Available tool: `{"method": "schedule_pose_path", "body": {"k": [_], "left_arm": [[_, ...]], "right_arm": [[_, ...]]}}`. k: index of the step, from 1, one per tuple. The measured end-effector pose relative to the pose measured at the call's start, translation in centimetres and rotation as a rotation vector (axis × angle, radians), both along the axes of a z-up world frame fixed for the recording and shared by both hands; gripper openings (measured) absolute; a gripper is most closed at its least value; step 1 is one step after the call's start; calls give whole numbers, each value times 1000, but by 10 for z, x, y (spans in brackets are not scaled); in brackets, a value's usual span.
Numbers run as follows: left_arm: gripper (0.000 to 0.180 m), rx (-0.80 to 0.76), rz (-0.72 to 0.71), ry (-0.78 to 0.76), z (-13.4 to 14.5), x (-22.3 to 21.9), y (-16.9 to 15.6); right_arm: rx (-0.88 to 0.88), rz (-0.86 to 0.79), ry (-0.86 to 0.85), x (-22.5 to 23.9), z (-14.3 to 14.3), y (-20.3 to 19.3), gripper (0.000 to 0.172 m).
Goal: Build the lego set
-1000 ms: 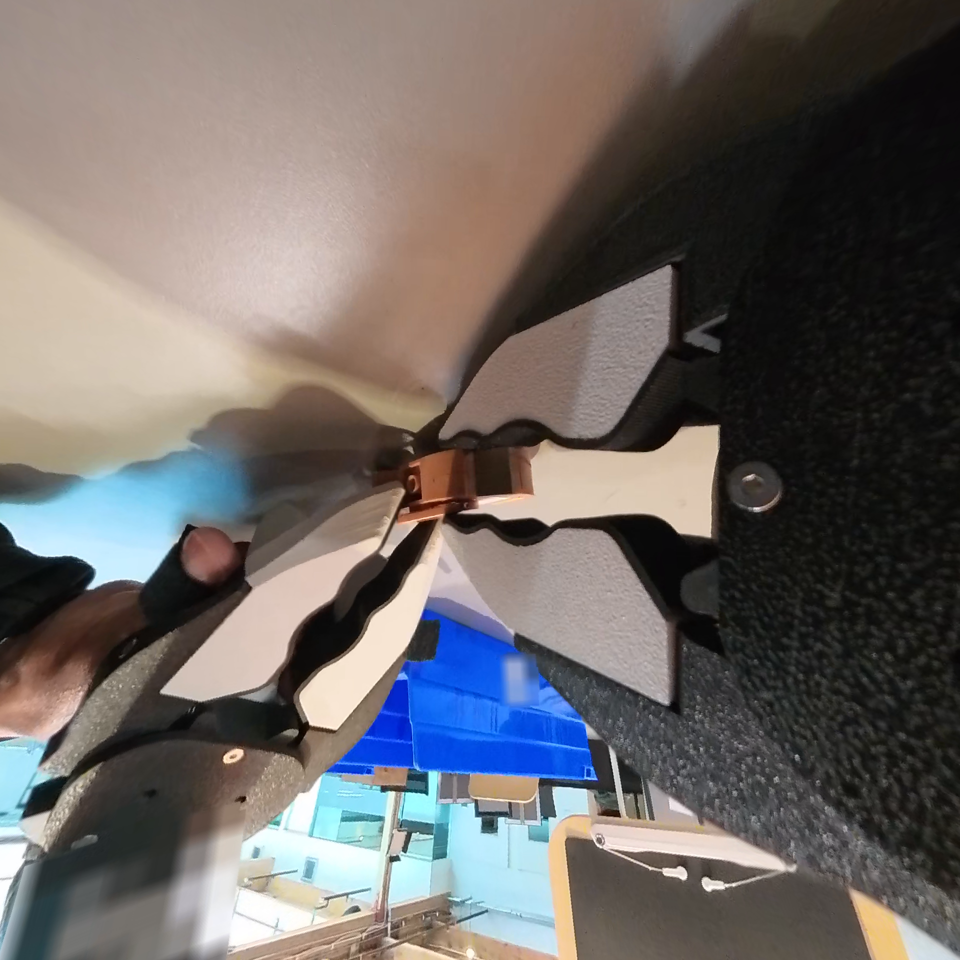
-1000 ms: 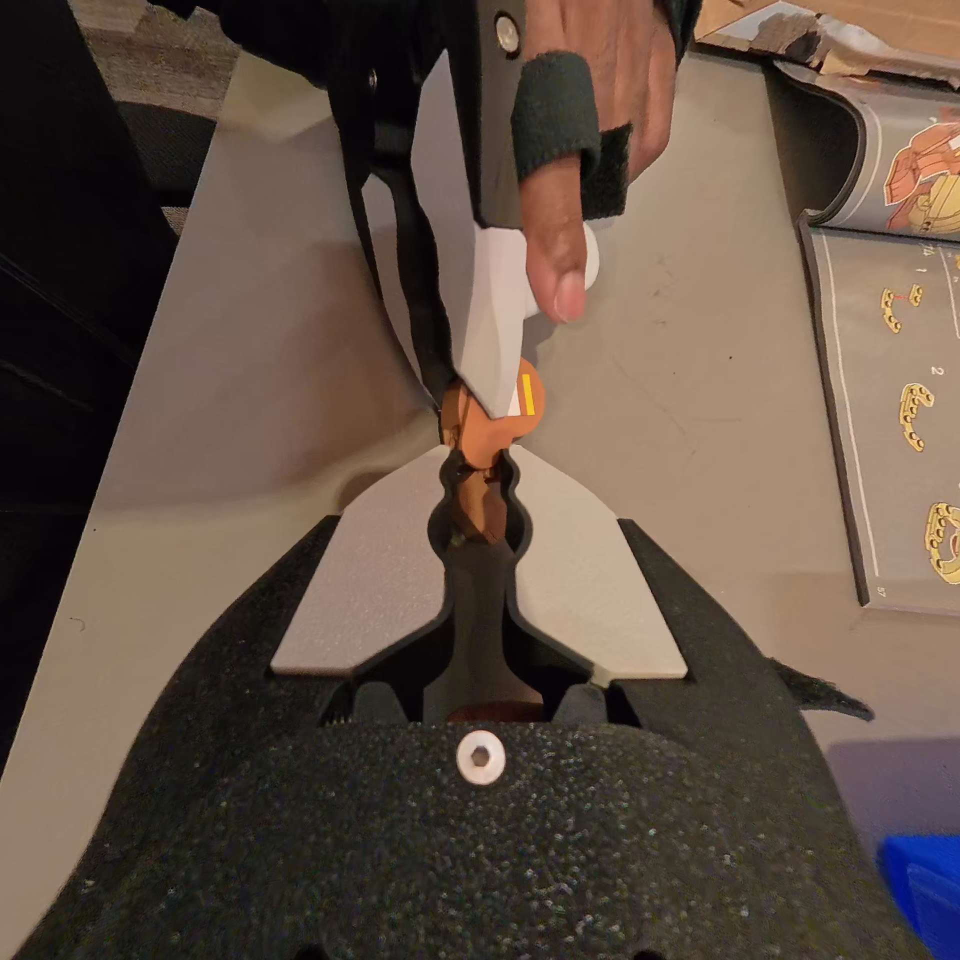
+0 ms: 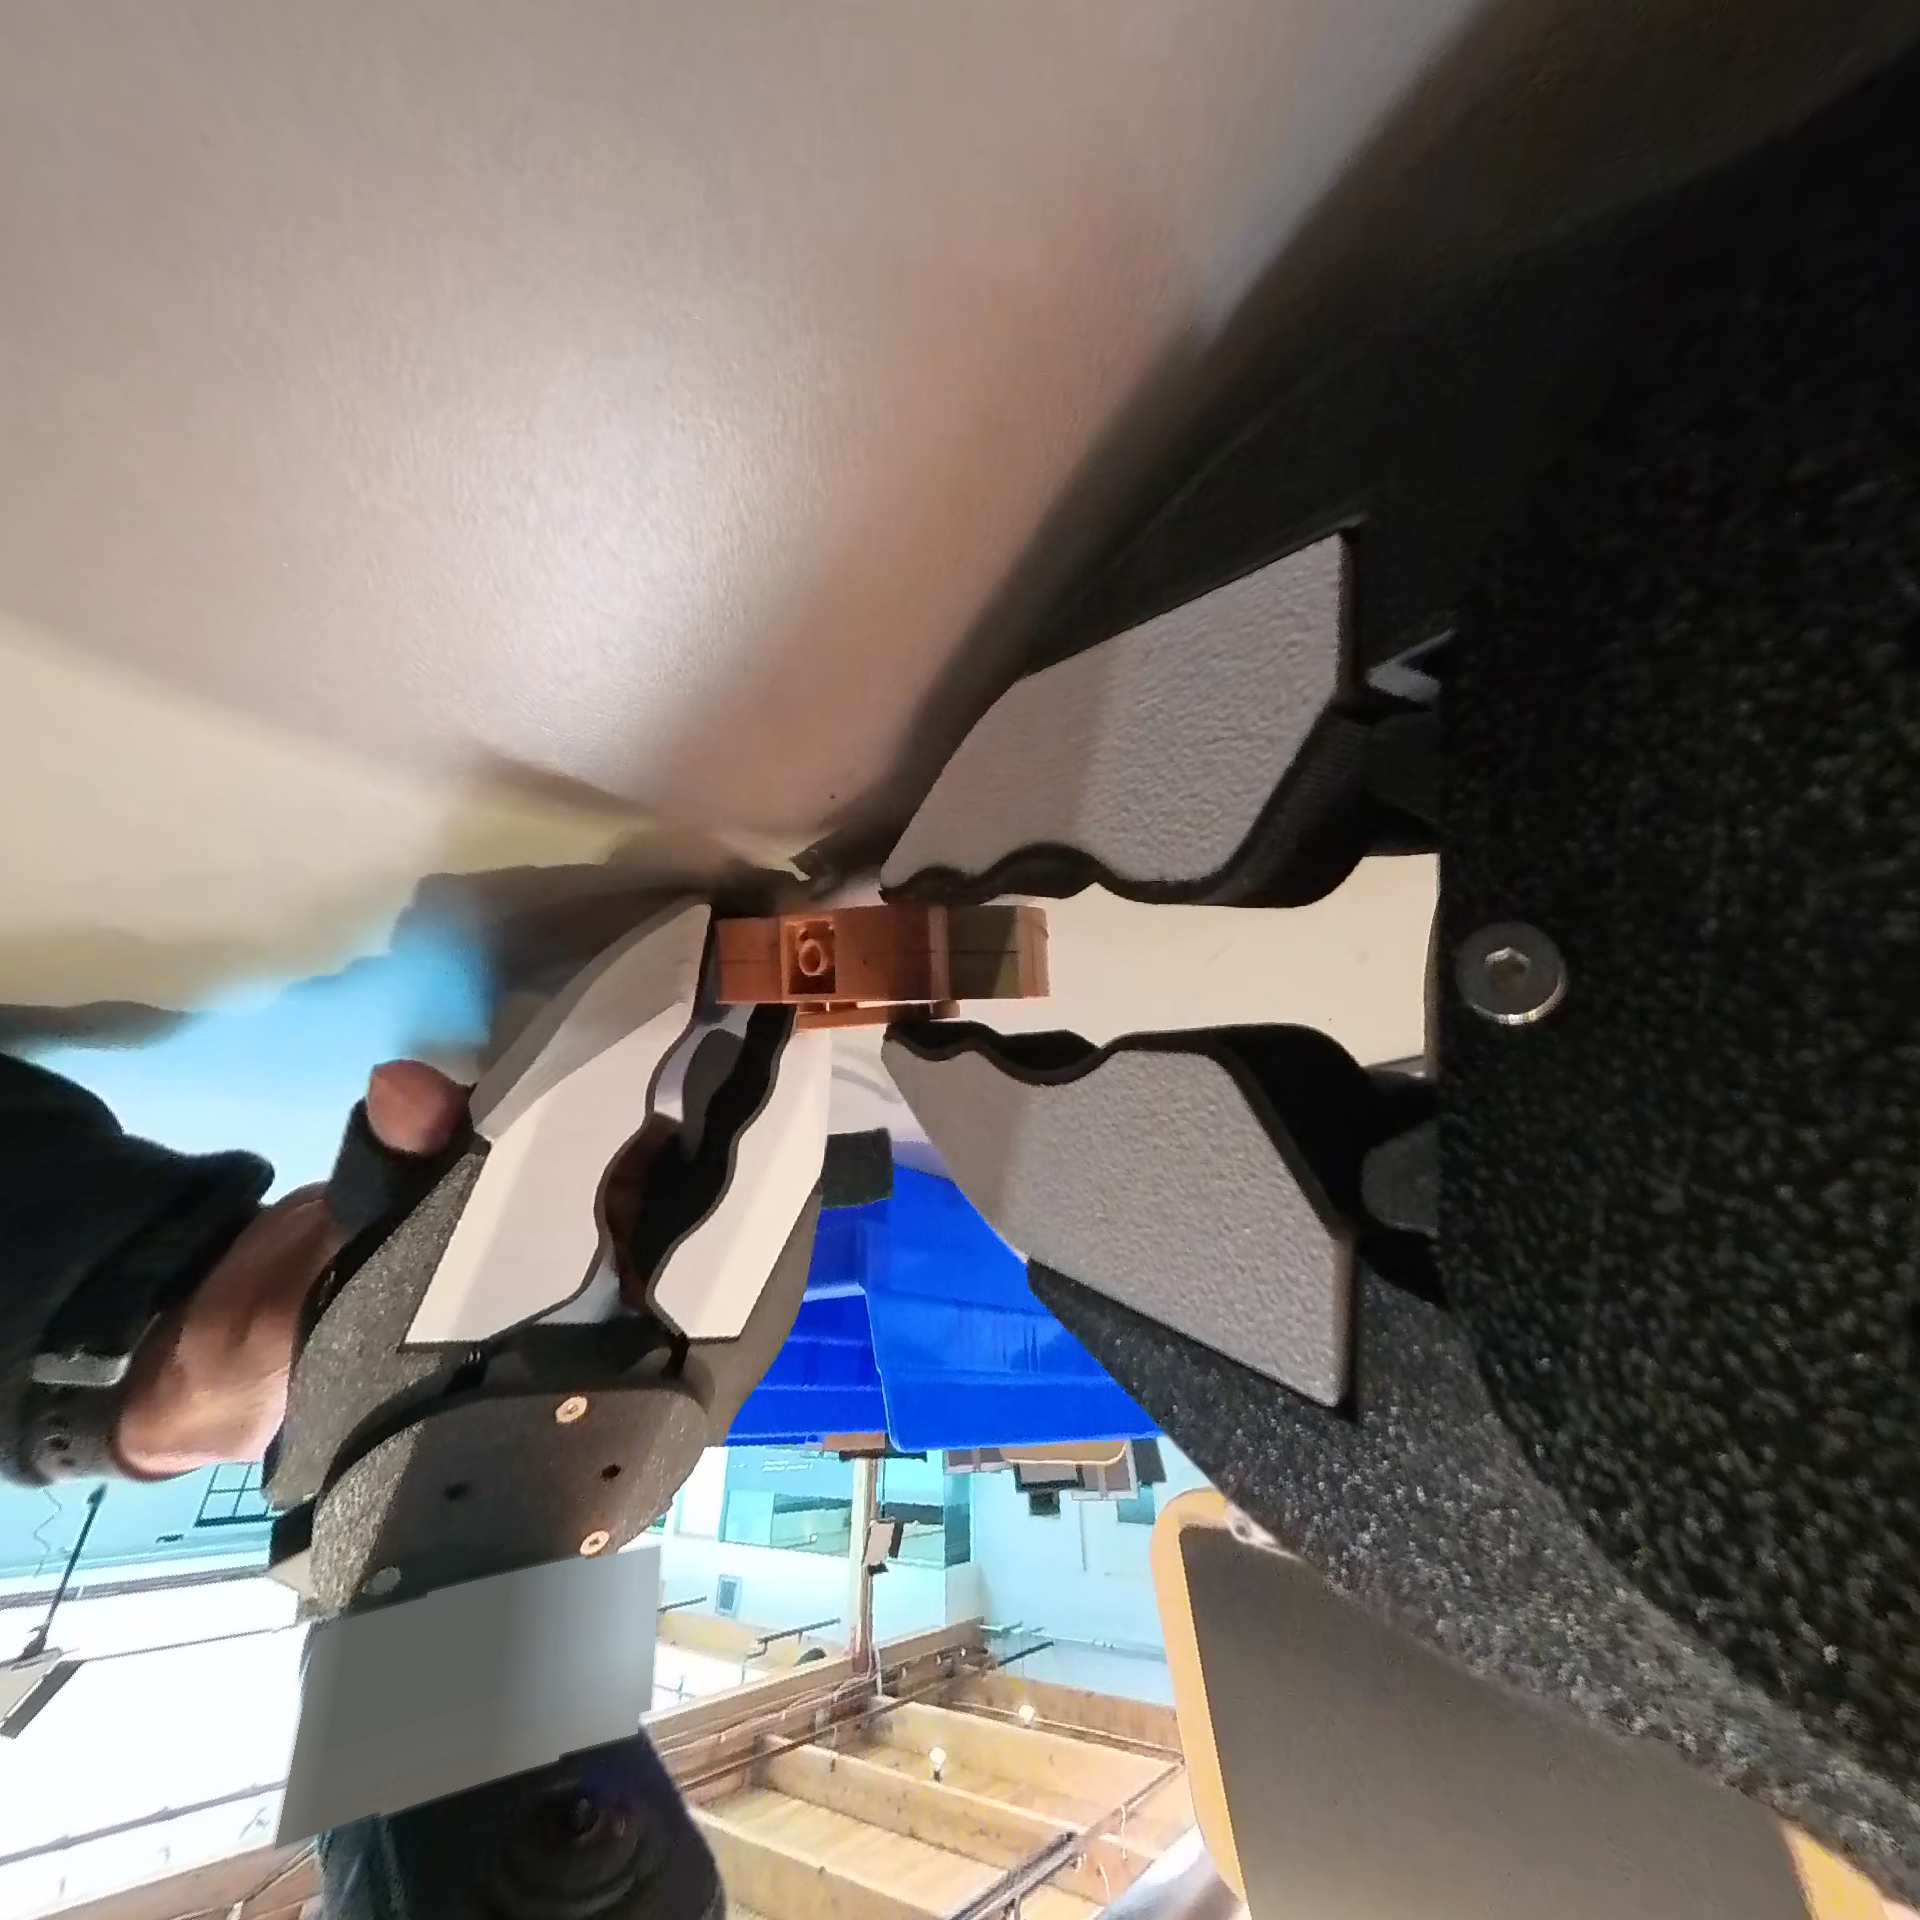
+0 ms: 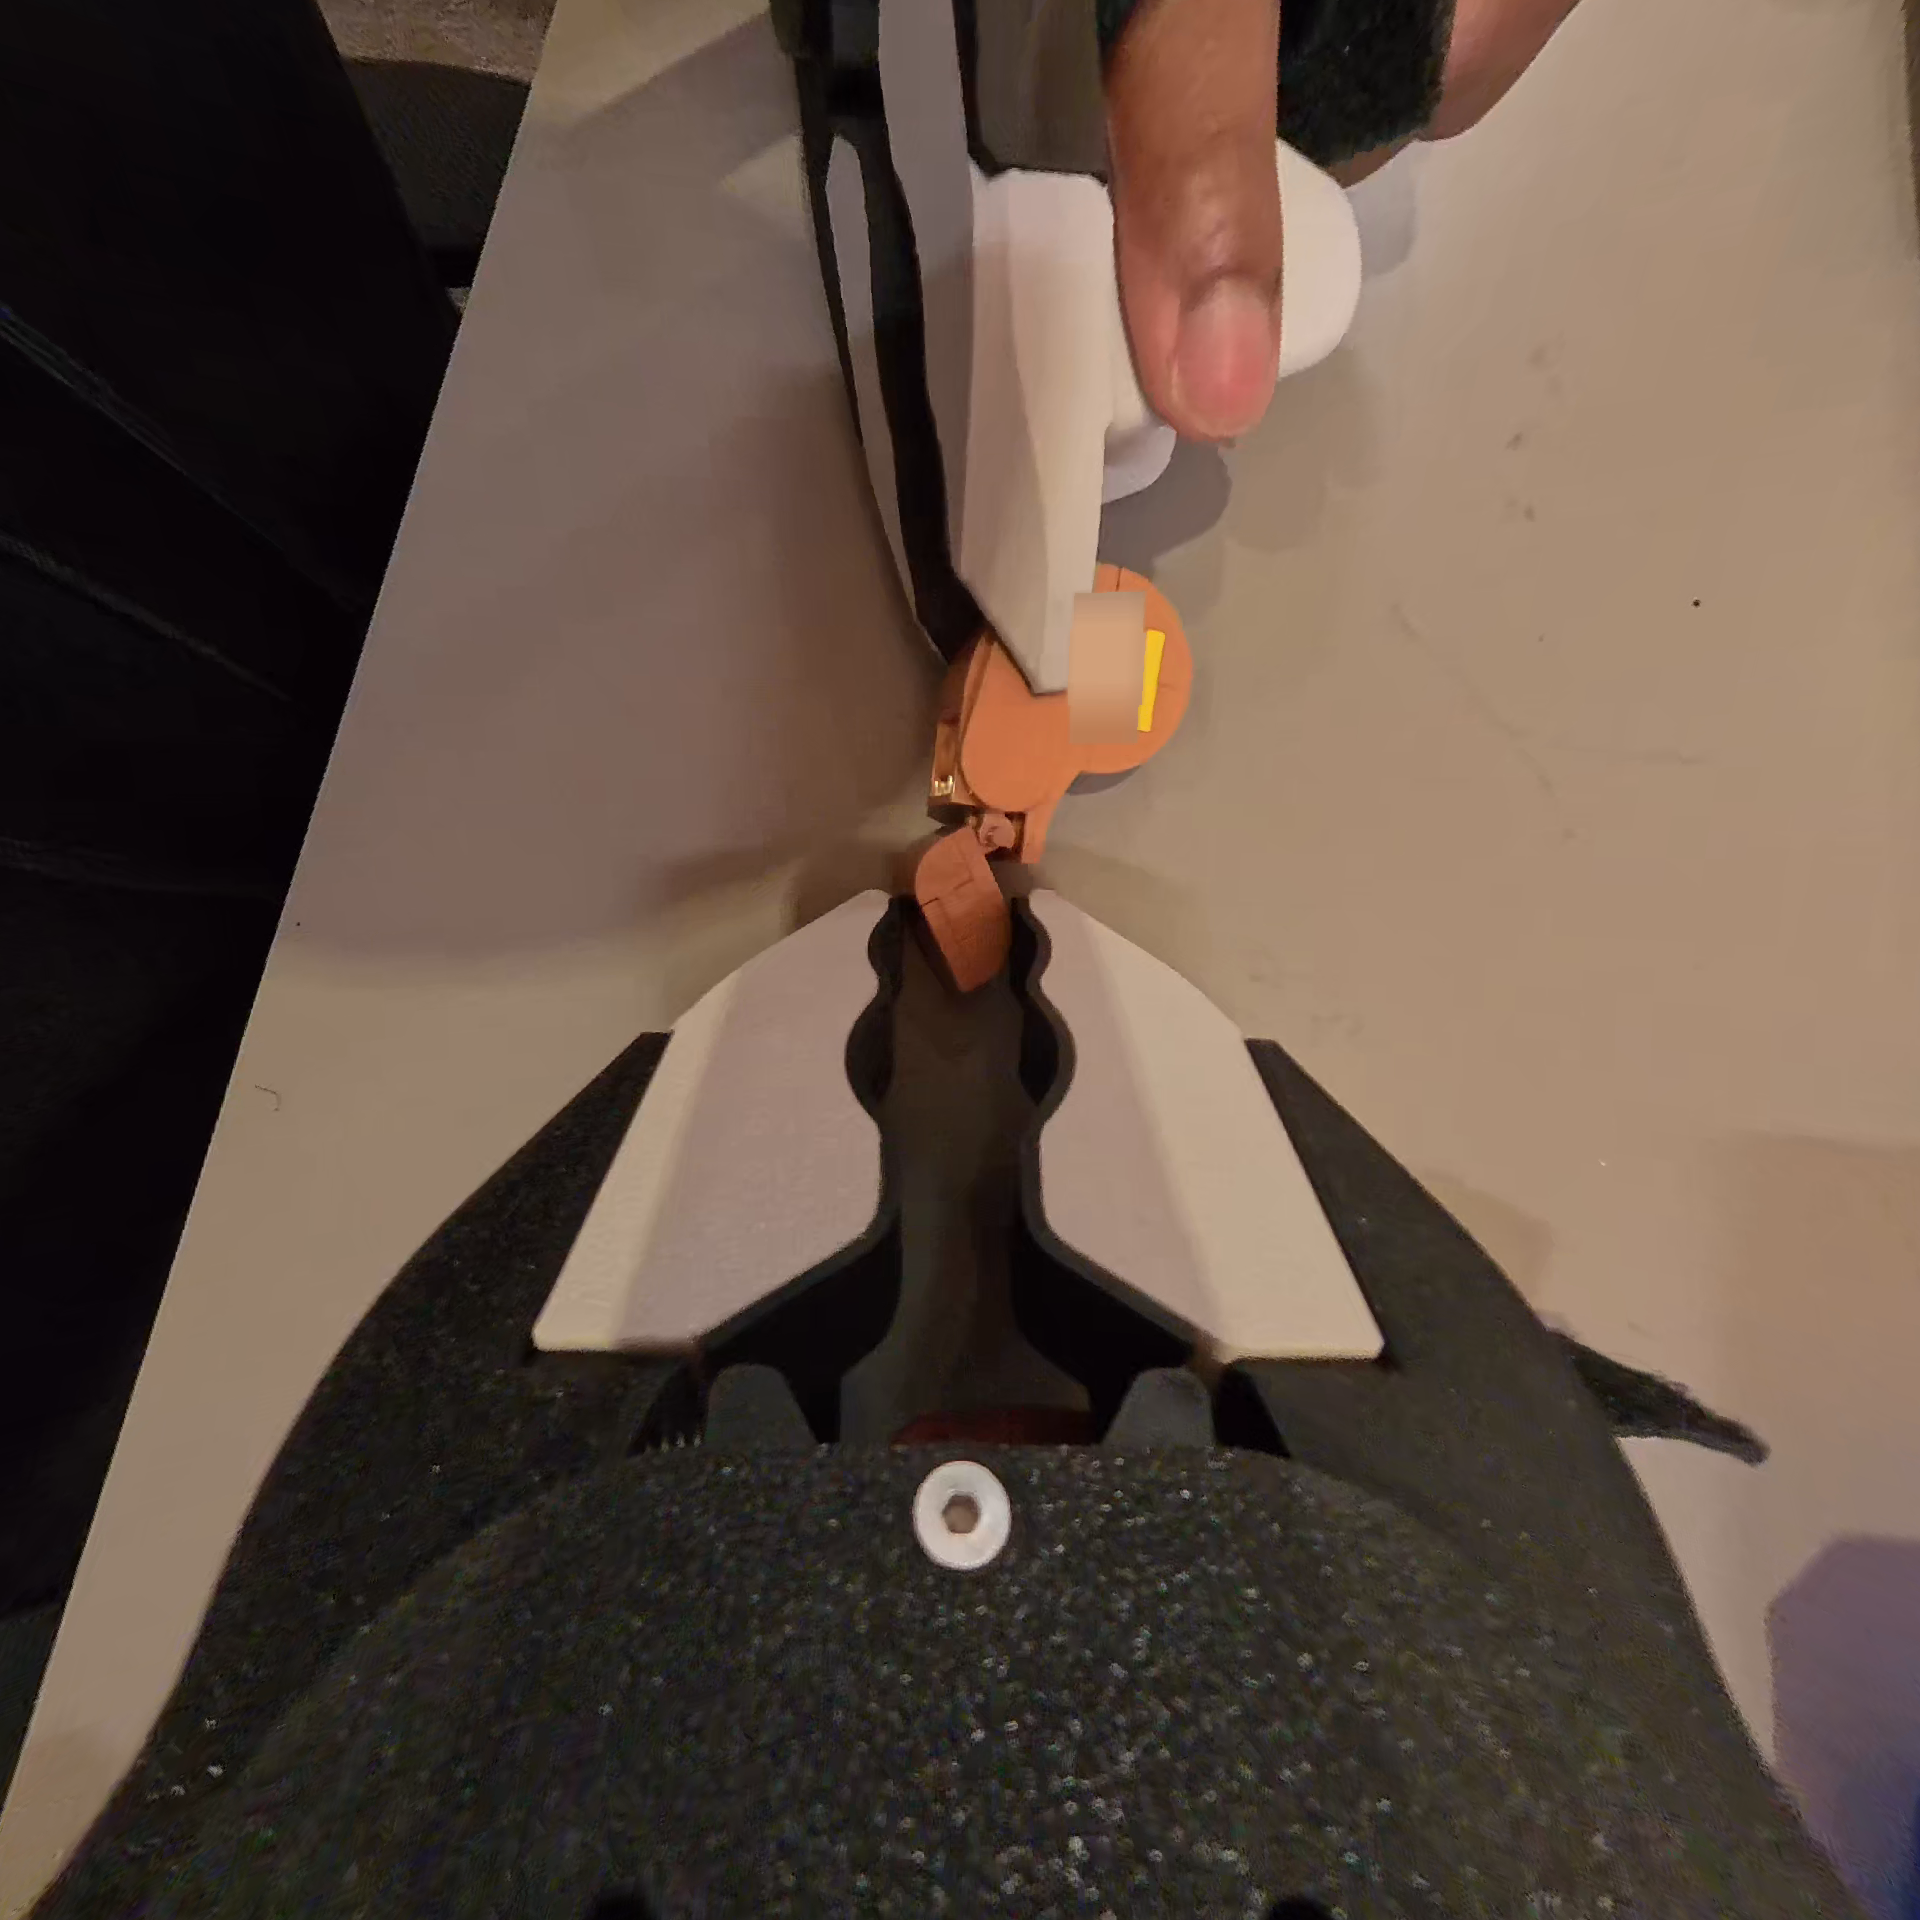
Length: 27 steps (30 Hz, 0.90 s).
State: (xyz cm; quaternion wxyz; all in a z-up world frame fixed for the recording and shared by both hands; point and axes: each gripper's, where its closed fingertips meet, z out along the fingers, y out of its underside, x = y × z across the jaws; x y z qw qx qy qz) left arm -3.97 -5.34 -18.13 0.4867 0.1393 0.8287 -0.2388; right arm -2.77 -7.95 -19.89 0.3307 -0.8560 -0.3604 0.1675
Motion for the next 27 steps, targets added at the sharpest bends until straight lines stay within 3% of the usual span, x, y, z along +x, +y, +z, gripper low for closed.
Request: {"method": "schedule_pose_path", "body": {"k": [16,27], "left_arm": [[24,-8,-96,27,1,-17,-11],[25,-32,-115,42,2,-21,-12]], "right_arm": [[165,175,-117,-9,2,-2,19],[193,179,-131,-9,3,0,20]]}}
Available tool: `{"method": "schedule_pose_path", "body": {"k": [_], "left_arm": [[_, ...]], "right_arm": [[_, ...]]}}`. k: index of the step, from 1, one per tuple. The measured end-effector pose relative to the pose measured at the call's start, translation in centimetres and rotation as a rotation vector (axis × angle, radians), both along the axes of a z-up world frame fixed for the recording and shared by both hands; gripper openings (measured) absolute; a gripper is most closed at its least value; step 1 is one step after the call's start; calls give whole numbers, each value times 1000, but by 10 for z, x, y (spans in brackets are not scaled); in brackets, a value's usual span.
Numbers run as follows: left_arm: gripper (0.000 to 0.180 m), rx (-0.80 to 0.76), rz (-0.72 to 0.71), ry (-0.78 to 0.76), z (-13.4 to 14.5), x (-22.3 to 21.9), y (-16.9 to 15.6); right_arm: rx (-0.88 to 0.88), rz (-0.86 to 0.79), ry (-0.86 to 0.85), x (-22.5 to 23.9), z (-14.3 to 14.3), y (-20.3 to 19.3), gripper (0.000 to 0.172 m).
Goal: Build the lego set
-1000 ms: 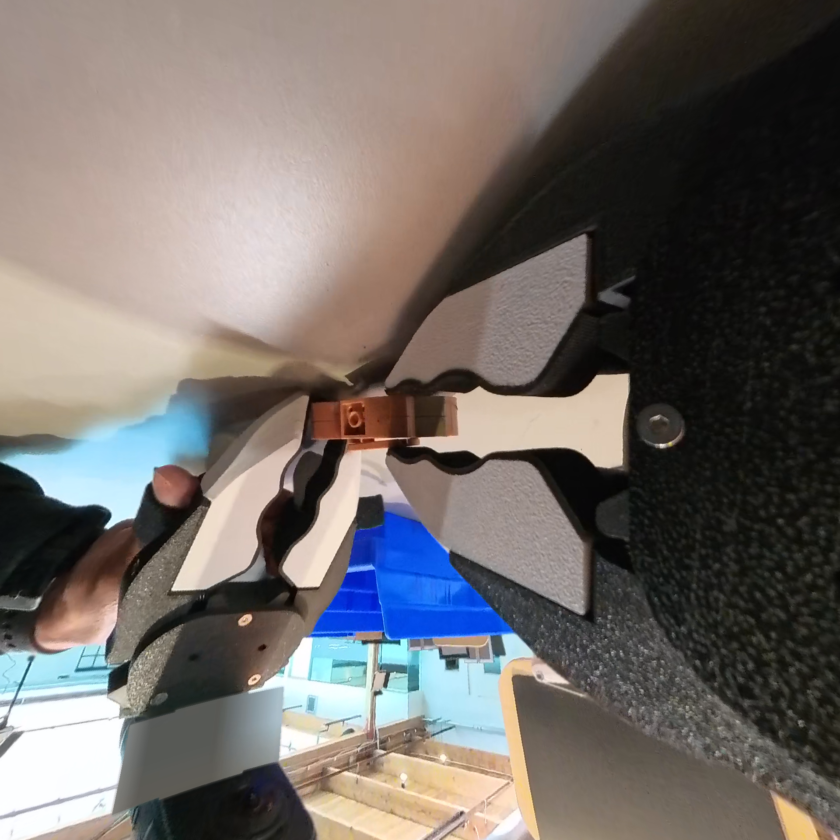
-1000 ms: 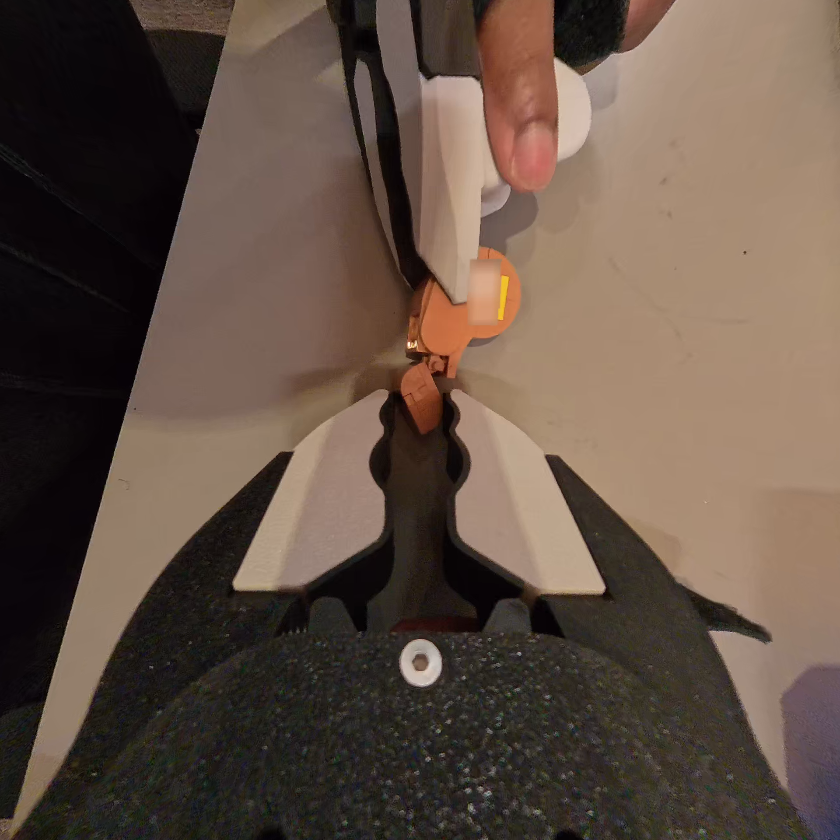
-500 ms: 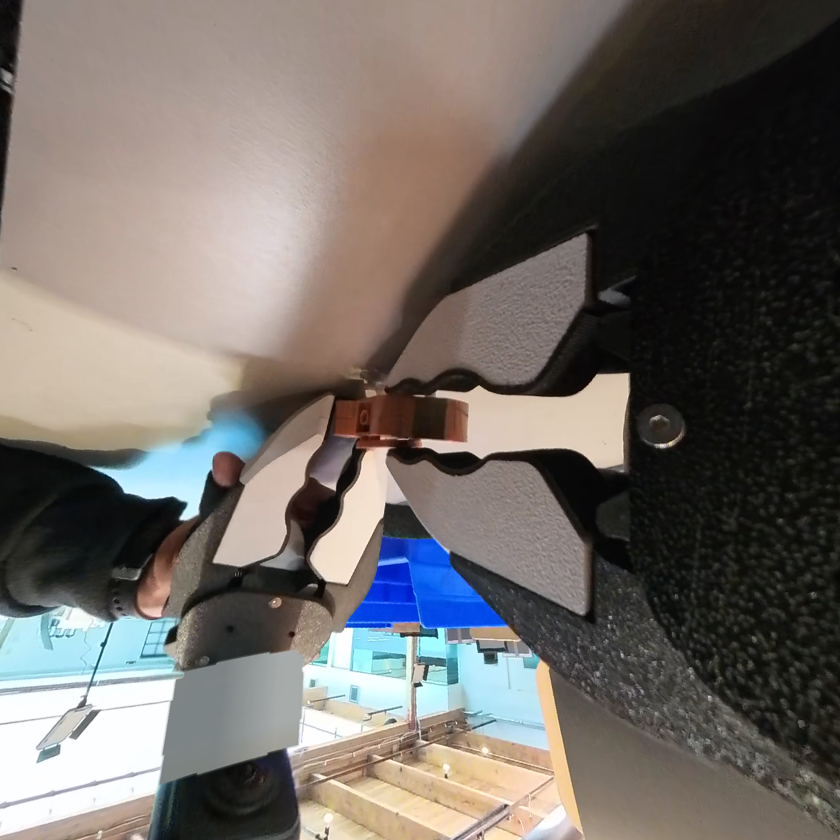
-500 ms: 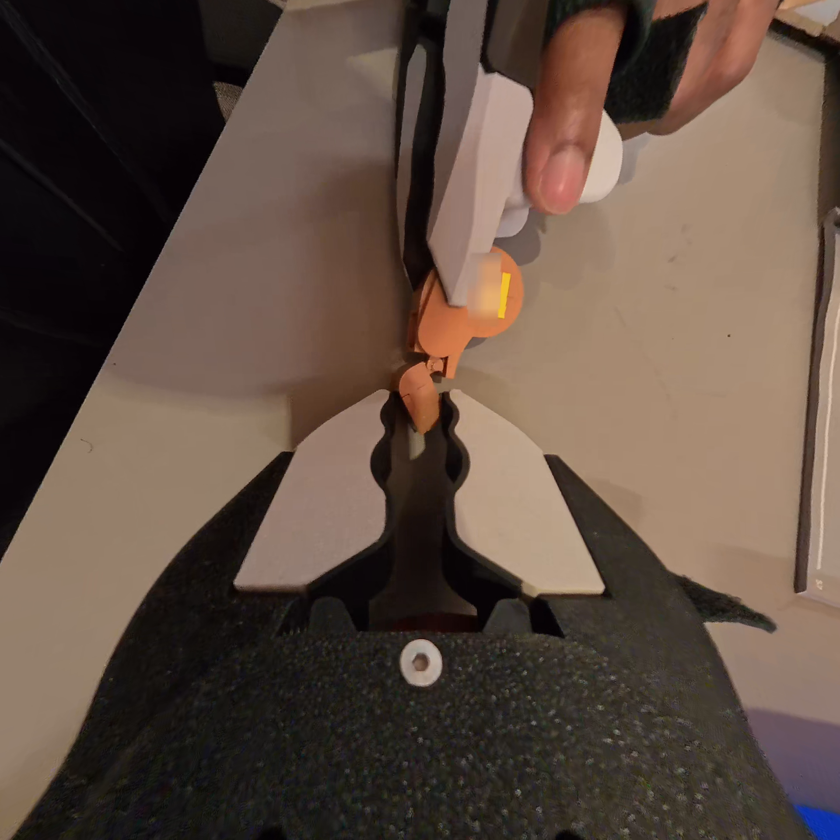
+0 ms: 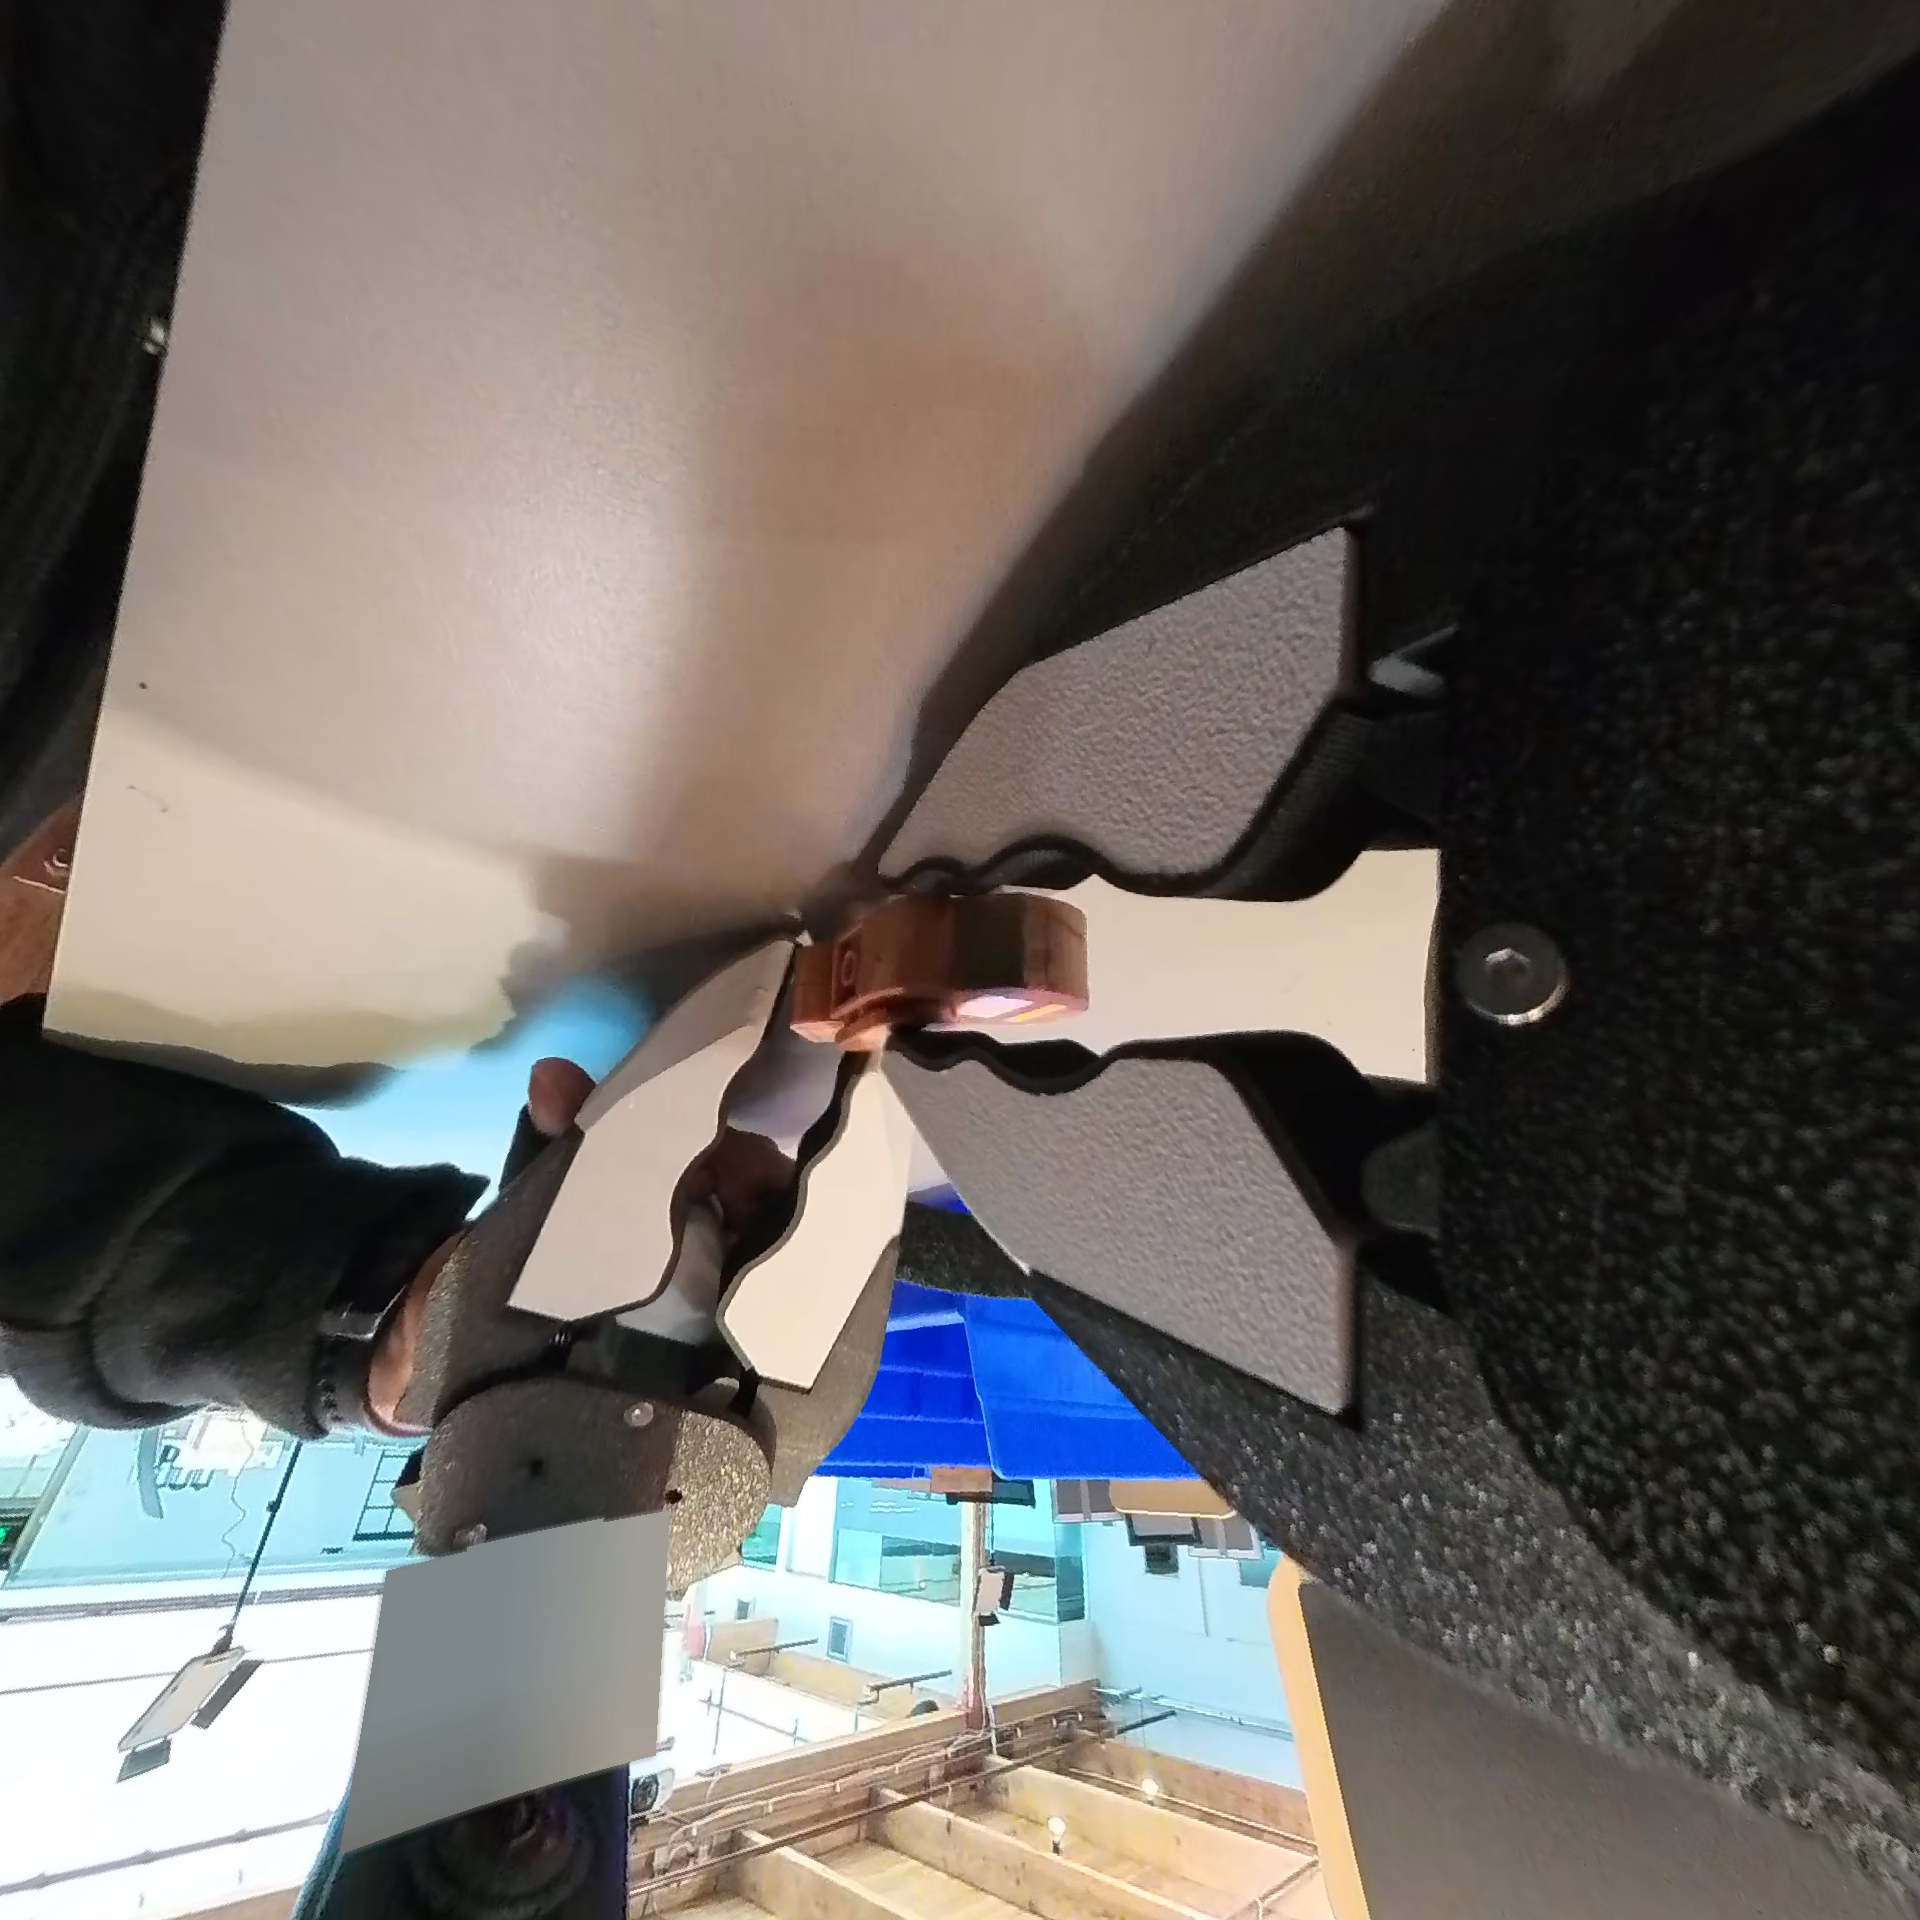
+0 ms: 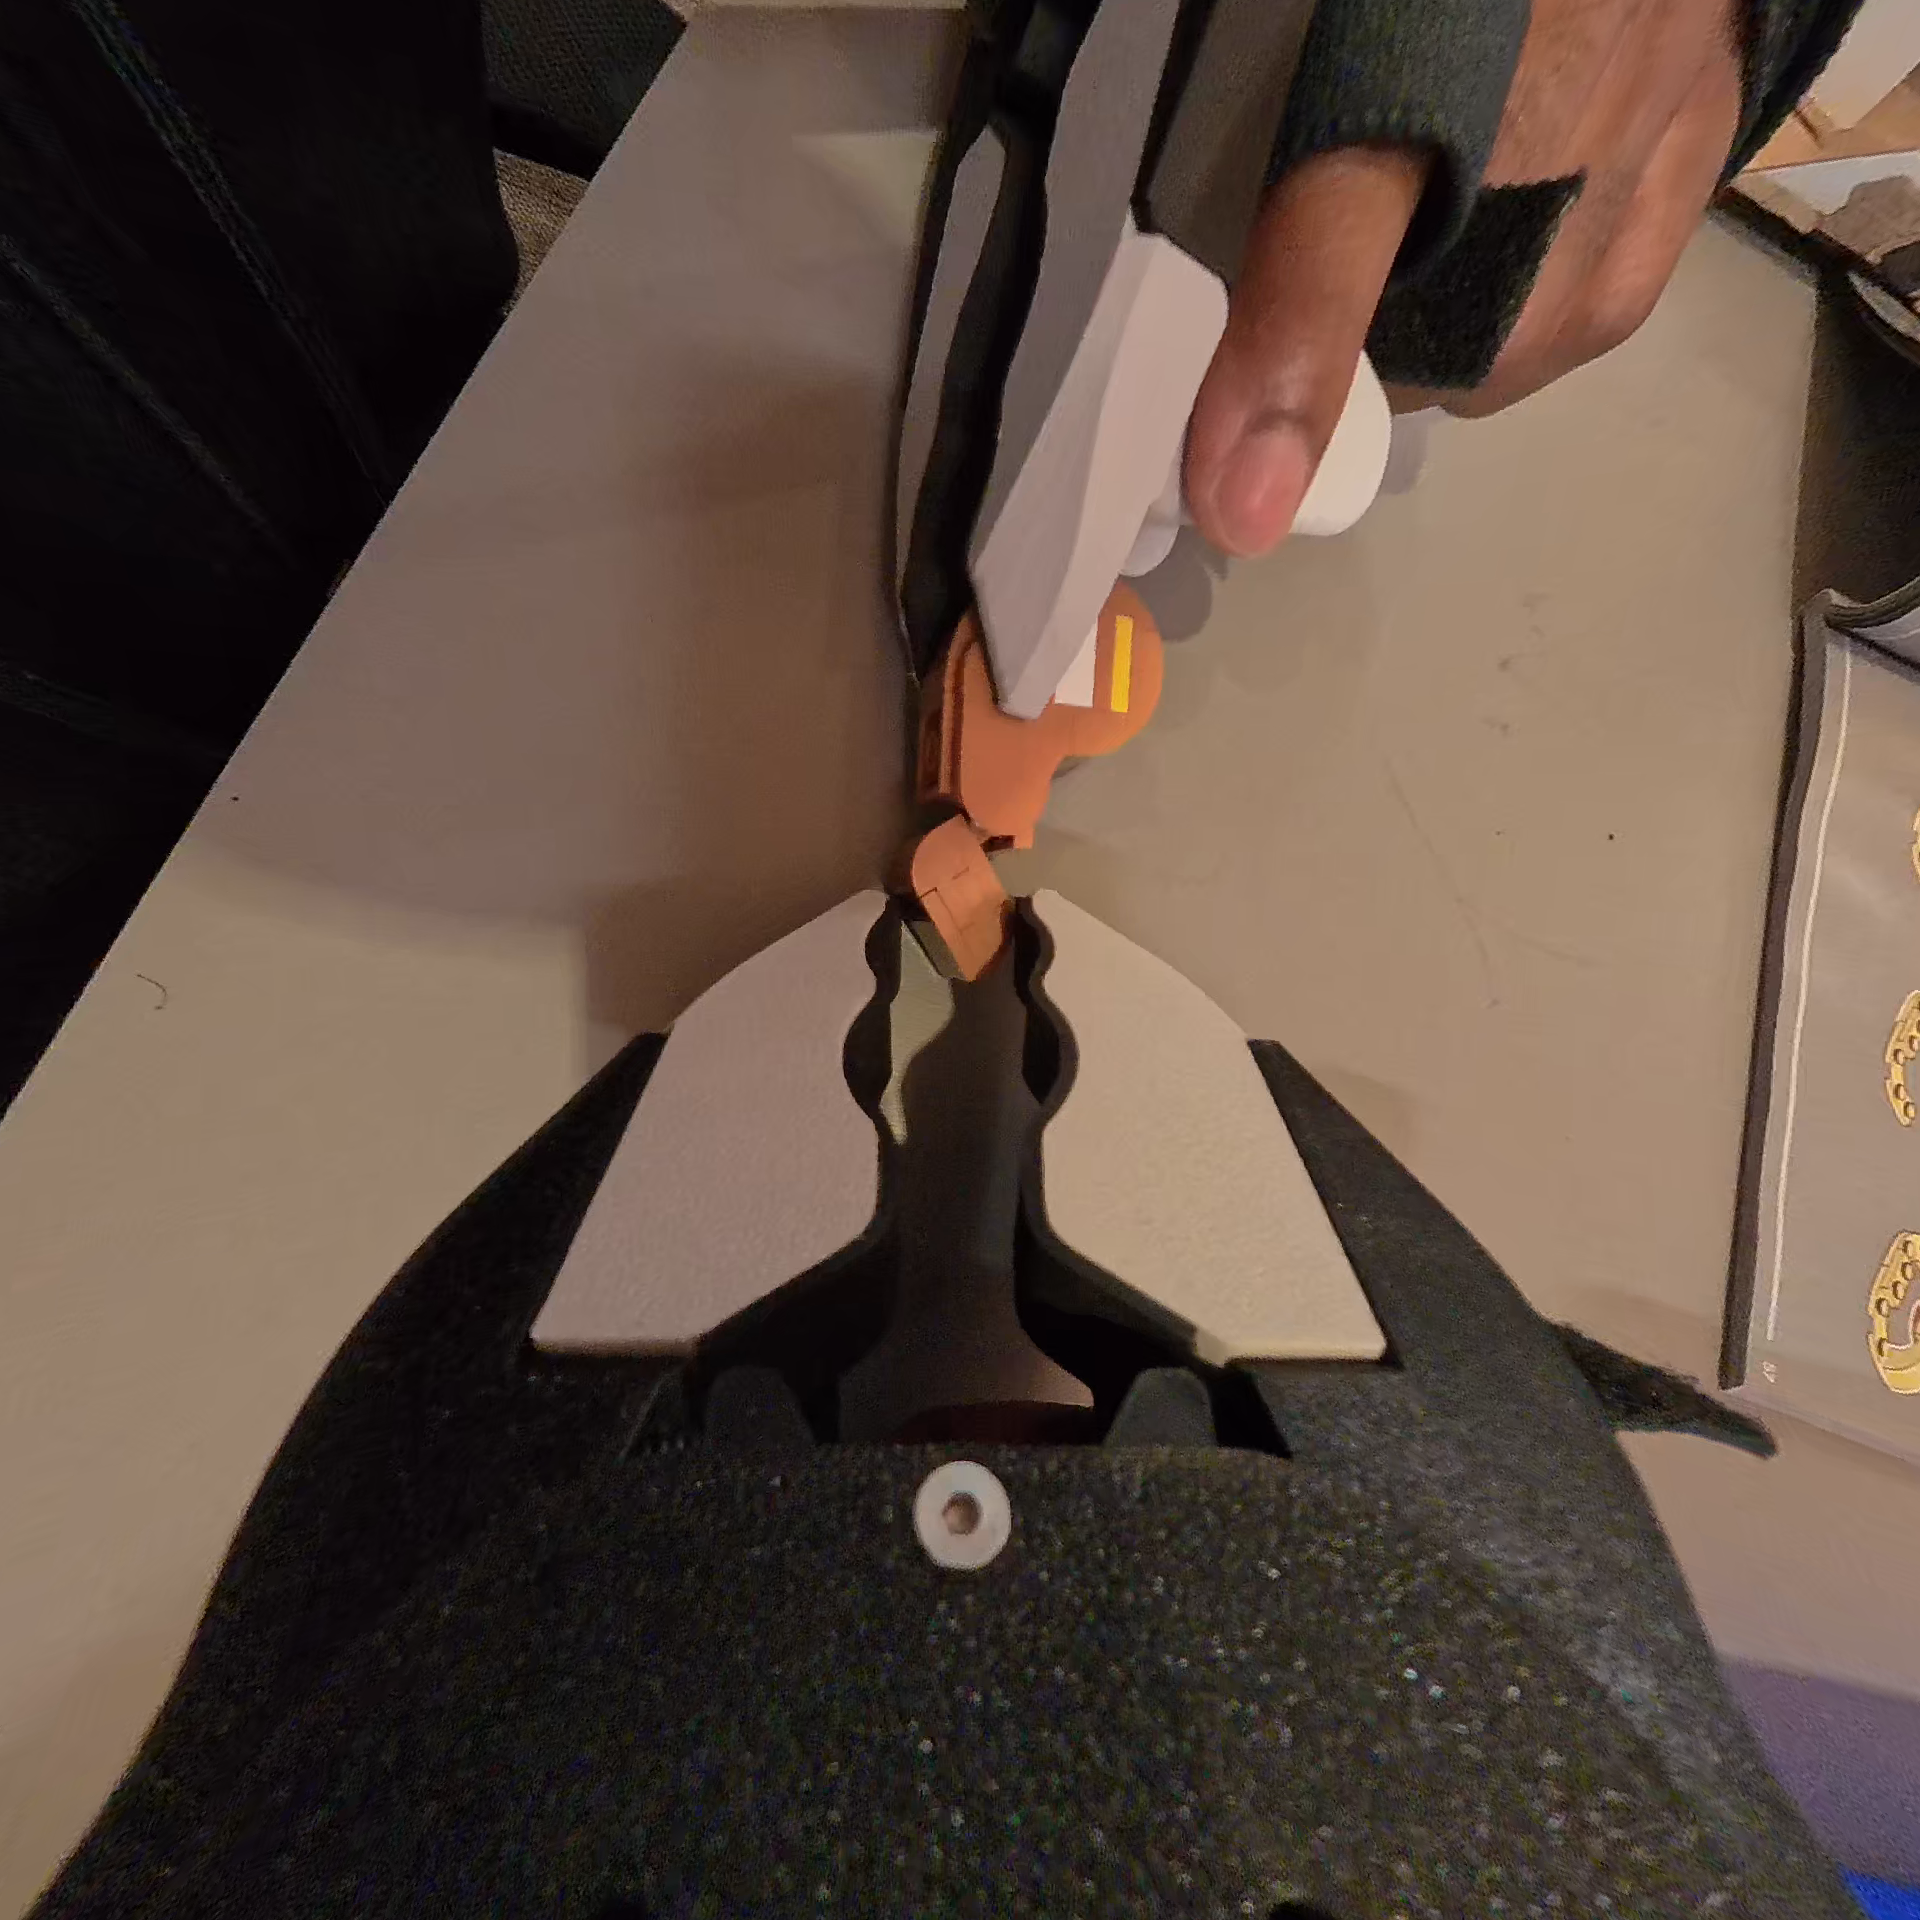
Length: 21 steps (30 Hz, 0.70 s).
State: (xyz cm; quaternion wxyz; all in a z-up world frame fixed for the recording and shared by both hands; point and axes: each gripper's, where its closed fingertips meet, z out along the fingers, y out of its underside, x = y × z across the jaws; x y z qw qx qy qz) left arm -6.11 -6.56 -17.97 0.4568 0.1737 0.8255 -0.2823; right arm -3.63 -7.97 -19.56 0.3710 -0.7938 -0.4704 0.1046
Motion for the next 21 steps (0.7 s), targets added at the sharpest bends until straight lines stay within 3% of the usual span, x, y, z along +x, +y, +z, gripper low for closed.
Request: {"method": "schedule_pose_path", "body": {"k": [7,15,21], "left_arm": [[23,-11,2,1,0,-1,1],[21,-11,10,11,-1,-1,2],[21,-16,16,13,-1,-1,2]], "right_arm": [[-16,-11,16,0,1,-2,38],[-53,-24,149,-14,14,-1,41],[-48,-37,120,-12,13,0,35]]}}
